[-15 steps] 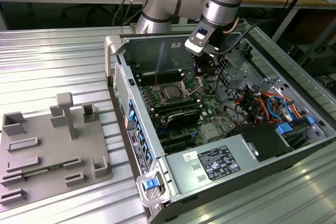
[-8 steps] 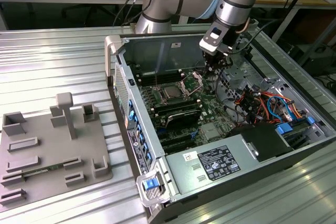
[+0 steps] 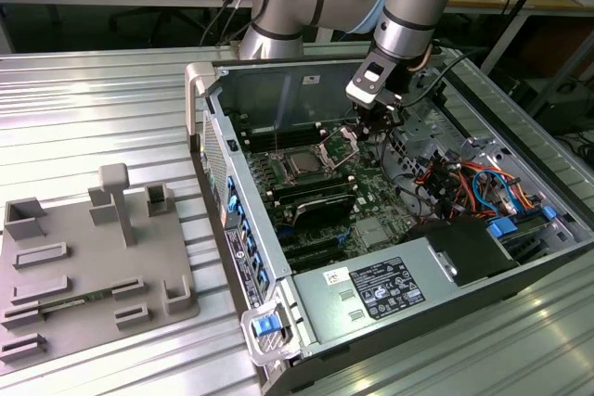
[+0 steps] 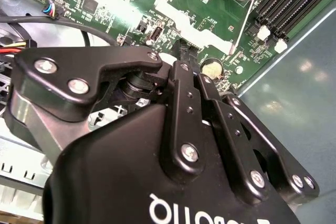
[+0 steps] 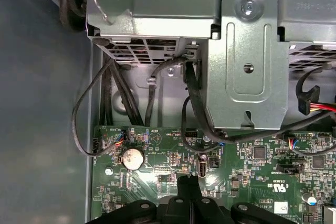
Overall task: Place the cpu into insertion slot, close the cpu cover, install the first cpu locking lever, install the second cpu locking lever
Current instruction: 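Close the cpu cover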
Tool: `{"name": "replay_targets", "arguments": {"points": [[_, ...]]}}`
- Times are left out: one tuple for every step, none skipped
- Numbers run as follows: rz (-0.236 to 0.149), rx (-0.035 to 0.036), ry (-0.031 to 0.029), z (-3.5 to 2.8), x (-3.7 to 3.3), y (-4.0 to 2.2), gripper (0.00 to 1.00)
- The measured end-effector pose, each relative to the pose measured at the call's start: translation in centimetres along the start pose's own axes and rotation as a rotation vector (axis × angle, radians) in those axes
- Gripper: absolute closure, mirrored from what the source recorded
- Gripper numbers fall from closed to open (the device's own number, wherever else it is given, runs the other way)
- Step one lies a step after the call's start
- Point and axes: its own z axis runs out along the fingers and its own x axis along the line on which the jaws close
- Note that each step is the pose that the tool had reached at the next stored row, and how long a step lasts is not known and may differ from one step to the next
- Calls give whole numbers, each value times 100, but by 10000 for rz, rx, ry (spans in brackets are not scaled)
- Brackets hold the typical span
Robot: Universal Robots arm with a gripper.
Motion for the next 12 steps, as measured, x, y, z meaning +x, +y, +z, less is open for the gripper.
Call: {"name": "replay_targets", "arguments": {"points": [[1, 0, 1, 0, 0, 0, 89], [0, 0, 0, 0, 0, 0, 89], [0, 0, 0, 1, 0, 0, 89], [0, 0, 0, 1, 0, 0, 89], [0, -1, 0, 1, 0, 0, 89], [0, 0, 0, 1, 0, 0, 89], [2, 0, 1, 1, 0, -2, 89], [3, 0, 2, 2, 0, -9, 89], [1, -1, 2, 1, 1, -21, 89], [0, 0, 2, 1, 1, -35, 89], [1, 0, 0, 0, 1, -54, 89], [1, 0, 1, 0, 2, -69, 89]]}}
